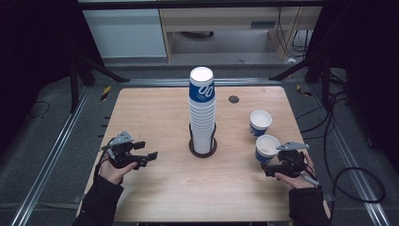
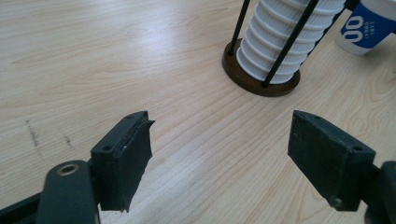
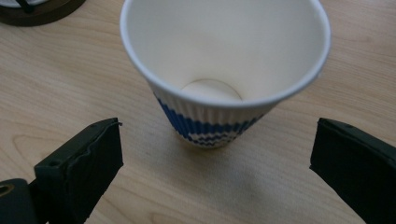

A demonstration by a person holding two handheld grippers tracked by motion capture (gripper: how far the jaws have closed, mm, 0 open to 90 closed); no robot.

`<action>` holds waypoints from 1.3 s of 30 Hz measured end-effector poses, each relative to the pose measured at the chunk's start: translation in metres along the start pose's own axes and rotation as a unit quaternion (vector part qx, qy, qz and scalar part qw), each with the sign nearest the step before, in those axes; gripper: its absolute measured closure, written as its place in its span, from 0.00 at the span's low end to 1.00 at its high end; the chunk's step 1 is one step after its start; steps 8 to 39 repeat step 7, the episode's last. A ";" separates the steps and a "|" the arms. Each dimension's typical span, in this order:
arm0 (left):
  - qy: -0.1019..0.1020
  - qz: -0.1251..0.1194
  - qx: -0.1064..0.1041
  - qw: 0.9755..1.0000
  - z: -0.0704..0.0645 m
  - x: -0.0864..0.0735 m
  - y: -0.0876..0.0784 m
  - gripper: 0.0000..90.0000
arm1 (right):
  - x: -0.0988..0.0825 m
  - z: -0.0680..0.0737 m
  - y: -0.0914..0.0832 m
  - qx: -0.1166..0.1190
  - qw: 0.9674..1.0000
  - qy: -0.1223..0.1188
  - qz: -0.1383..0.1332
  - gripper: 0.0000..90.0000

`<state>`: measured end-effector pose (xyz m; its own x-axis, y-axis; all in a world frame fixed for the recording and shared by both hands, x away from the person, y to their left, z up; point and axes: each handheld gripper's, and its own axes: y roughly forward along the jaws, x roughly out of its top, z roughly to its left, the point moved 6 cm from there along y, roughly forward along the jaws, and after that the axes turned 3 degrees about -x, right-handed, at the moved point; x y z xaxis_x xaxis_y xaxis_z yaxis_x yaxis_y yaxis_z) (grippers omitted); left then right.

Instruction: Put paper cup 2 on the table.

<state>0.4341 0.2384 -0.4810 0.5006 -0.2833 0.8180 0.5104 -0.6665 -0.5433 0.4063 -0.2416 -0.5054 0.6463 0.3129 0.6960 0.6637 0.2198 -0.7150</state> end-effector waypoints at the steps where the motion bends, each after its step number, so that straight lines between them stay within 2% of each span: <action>1: -0.001 0.002 0.003 1.000 0.001 -0.001 0.000 0.23 | -0.002 0.000 -0.002 0.001 1.000 0.004 -0.001 0.03; 4: -0.005 0.009 0.007 1.000 0.005 -0.004 0.000 0.22 | -0.005 -0.001 -0.008 0.004 1.000 0.017 -0.010 0.03; 7: -0.007 0.016 0.013 1.000 0.010 -0.008 0.001 0.22 | -0.008 0.001 -0.012 0.006 1.000 0.014 -0.012 0.03; 39: -0.007 0.016 0.013 1.000 0.010 -0.008 0.001 0.22 | -0.008 0.001 -0.012 0.006 1.000 0.014 -0.012 0.03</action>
